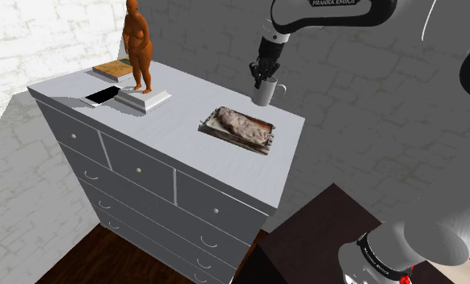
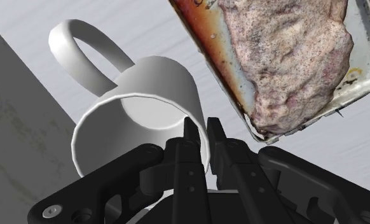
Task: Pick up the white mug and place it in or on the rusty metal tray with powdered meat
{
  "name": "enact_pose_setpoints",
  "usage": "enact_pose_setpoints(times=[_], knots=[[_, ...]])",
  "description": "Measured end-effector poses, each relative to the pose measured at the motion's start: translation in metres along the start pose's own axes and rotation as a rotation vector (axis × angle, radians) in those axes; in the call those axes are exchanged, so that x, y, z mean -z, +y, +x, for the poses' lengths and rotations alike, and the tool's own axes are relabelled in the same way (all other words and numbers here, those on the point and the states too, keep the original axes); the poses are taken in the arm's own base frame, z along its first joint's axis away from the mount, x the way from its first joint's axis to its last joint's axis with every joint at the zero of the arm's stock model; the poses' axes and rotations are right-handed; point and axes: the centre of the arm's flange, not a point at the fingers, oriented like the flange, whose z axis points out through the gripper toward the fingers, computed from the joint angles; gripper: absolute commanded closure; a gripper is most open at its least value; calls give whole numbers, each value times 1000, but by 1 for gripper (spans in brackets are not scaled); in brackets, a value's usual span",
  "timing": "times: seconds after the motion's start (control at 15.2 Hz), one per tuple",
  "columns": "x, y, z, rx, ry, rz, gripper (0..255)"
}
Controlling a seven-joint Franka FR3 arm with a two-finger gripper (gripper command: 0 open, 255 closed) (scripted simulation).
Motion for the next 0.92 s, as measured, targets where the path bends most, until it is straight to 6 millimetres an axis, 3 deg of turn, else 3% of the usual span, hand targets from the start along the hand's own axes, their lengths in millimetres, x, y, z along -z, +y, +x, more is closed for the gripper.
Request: enact_pose_setpoints(times=[0.59, 0.92], knots=[[48, -1, 3, 0, 0, 0, 255], [67, -42, -23, 1, -1, 0, 255]])
